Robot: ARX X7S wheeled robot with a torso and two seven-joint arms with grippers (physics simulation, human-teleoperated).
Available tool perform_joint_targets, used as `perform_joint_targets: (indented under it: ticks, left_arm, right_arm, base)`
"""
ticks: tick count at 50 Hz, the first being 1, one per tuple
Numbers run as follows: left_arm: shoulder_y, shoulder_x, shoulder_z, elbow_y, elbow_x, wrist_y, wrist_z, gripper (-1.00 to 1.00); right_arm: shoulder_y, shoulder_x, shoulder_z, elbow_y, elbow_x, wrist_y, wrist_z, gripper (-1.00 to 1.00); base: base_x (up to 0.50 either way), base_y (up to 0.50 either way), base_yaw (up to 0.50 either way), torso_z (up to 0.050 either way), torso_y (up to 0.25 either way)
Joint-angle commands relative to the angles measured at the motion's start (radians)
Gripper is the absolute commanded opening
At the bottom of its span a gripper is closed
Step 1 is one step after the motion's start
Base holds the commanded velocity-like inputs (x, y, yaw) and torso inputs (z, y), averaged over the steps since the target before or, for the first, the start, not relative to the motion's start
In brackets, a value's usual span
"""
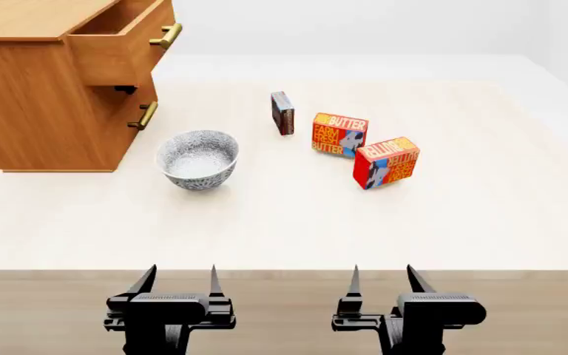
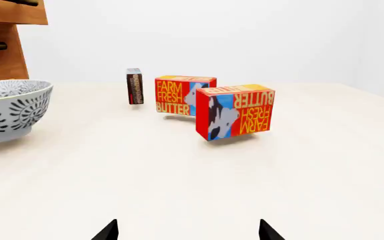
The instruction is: Put the chocolate pudding in the top drawer of the cabinet and close it.
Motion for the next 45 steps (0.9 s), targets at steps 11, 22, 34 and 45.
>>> perform_joint_targets:
  ticks: [11,22,34,45]
  left_arm:
    - [-0.012,-0.04,0.053,-0.008,-0.063,0.022,-0.052,1.0]
    - [-0.015,-0.057,0.074,-0.019,-0.084,0.053,-0.08,1.0]
    - [-0.016,-0.075,0.096,-0.019,-0.095,0.054,-0.099,1.0]
    - [-0.017,-0.087,0.11,-0.019,-0.104,0.057,-0.115,1.0]
  right_arm:
    - [0.019,0.044,-0.061,0.032,0.046,-0.017,0.052,1.0]
    - [-0.023,0.071,-0.078,0.007,0.065,-0.041,0.067,1.0]
    - [-0.026,0.087,-0.096,0.003,0.072,-0.047,0.086,1.0]
    - [-0.004,0.097,-0.113,0.02,0.08,-0.047,0.102,1.0]
  base:
    - [0.0,0.0,0.0,0.0,0.0]
    - [0.0,0.0,0.0,0.036,0.016]
    - [0.0,0.0,0.0,0.049,0.024]
    - [0.0,0.0,0.0,0.049,0.023]
